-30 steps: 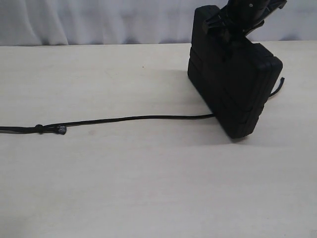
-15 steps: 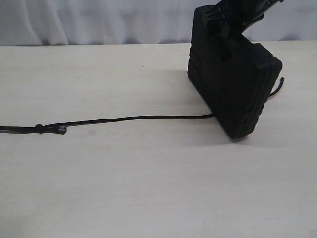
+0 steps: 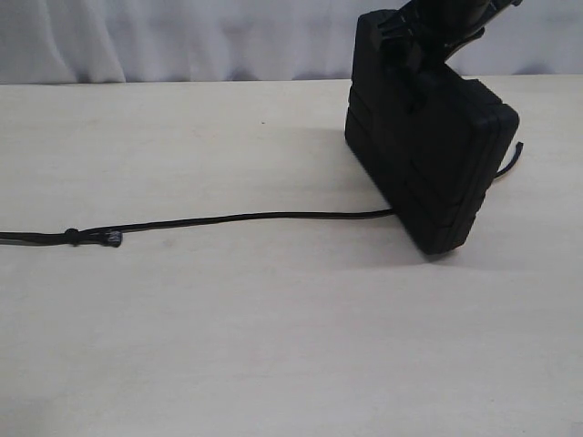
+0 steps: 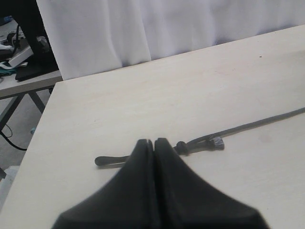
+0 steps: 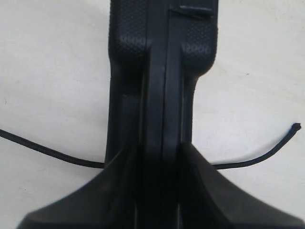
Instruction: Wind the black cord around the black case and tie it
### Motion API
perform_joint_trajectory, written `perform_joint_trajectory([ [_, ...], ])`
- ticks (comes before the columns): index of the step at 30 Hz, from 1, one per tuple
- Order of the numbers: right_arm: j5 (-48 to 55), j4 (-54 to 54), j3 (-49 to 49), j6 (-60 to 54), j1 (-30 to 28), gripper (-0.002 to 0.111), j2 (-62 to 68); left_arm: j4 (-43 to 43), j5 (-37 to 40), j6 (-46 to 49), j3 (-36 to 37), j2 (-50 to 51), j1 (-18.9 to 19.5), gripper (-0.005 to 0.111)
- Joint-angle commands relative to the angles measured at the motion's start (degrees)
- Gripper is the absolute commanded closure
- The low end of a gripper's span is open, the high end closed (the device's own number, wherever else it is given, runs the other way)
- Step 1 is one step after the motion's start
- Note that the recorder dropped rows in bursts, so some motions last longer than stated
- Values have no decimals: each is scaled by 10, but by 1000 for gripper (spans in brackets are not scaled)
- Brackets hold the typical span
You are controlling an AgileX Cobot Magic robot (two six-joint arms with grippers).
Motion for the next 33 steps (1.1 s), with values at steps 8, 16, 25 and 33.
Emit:
perform_joint_trajectory([
  [8, 6, -4, -3, -13, -3, 104, 3, -4, -7, 0, 1, -2, -4, 107],
  [16, 6, -2, -3, -13, -3, 104, 3, -4, -7, 0, 1, -2, -4, 107],
  [25, 6, -2, -3, -13, -3, 104, 3, -4, -9, 0, 1, -2, -4, 107],
  [33, 6, -2, -3, -13, -3, 104, 3, -7, -114, 2, 1, -2, -4, 107],
])
